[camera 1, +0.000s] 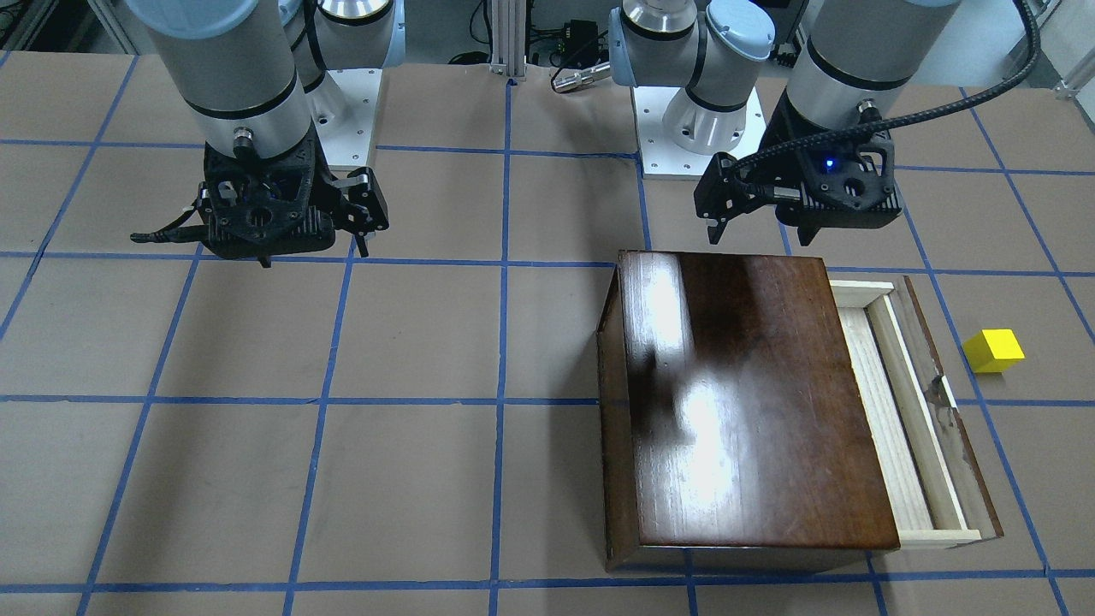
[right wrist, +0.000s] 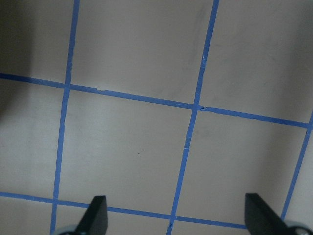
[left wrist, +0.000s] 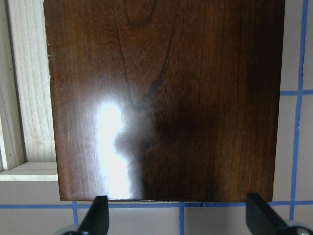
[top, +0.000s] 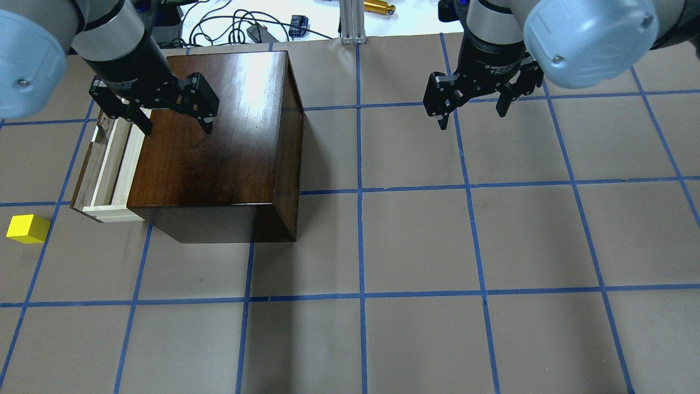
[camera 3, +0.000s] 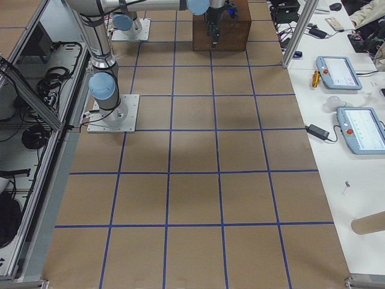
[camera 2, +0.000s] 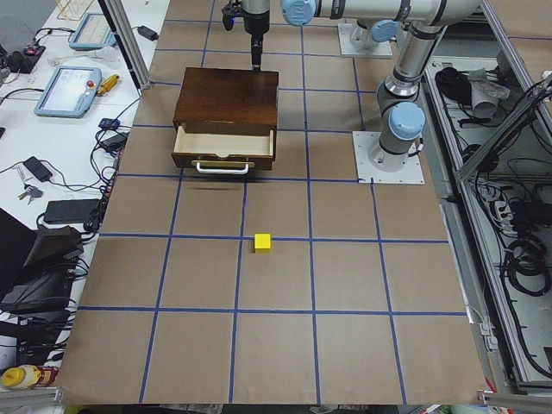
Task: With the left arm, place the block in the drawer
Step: 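Raise the left gripper over the cabinet top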
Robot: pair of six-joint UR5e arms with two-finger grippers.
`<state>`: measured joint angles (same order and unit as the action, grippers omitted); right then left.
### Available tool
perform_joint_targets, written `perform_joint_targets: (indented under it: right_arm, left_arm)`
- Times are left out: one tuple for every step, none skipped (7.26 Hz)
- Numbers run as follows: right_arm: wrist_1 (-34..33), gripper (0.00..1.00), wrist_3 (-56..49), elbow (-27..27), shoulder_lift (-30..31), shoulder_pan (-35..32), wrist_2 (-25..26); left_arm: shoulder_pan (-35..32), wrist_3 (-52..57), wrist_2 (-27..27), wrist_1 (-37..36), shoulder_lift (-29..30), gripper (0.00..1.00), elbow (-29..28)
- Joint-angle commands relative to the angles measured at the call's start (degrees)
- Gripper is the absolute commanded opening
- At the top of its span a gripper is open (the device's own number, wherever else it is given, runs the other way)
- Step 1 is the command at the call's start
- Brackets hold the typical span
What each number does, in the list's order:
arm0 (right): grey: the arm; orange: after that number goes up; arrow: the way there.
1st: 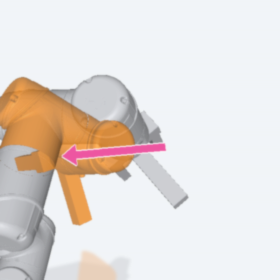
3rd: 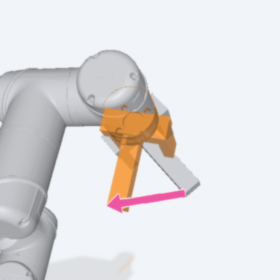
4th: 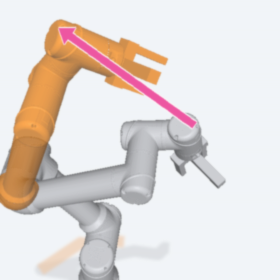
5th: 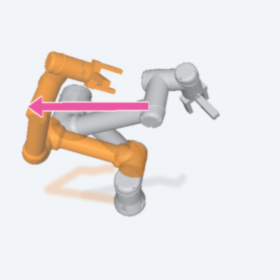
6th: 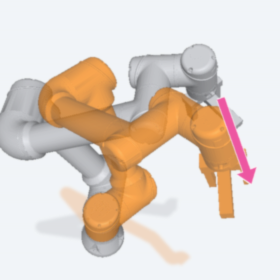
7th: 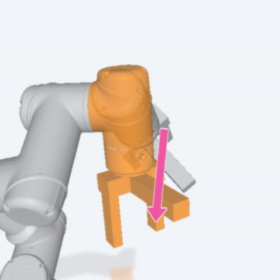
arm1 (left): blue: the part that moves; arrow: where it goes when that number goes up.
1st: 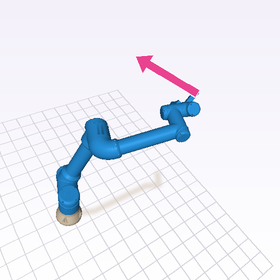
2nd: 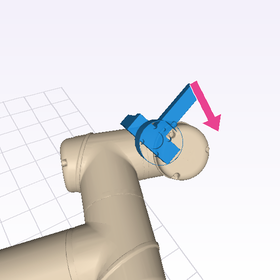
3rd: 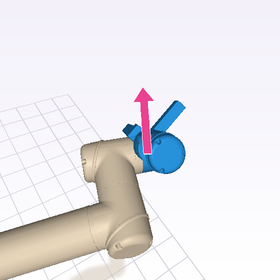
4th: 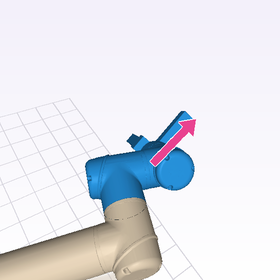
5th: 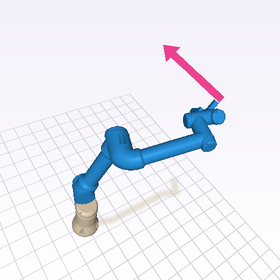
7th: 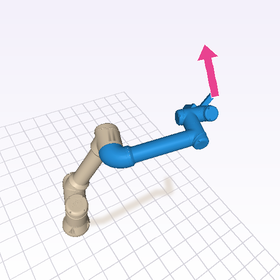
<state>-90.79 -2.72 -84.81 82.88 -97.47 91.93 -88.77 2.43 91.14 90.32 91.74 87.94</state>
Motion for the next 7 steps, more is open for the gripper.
perform_joint_targets:
  right_arm:
    - [0.0,1.0,0.1,0.0,0.0,0.0,0.0]
    - [0.0,1.0,0.0,0.0,0.0,0.0,0.0]
    - [0.0,1.0,0.0,0.0,0.0,0.0,0.0]
    - [0.0,1.0,0.1,0.0,0.0,0.0,0.0]
    - [0.0,1.0,0.1,0.0,0.0,0.0,0.0]
    - [0.0,1.0,0.0,0.0,0.0,0.0,0.0]
    - [0.0,1.0,0.1,0.0,0.0,0.0,0.0]
  left_arm:
    - [2.3,7.8,-0.6,-0.1,-0.1,1.0,0.0]
    - [5.1,12.3,-0.3,0.1,-1.2,1.0,0.1]
    - [8.0,13.6,-0.2,1.2,-1.9,1.0,0.3]
    - [9.8,16.4,-0.1,1.3,-2.5,1.0,0.3]
    - [11.5,17.1,-0.1,1.4,-3.0,1.0,0.2]
    - [14.0,17.8,-0.1,2.0,-3.1,1.0,0.2]
    - [16.7,20.3,-0.1,3.3,-3.4,1.0,0.0]
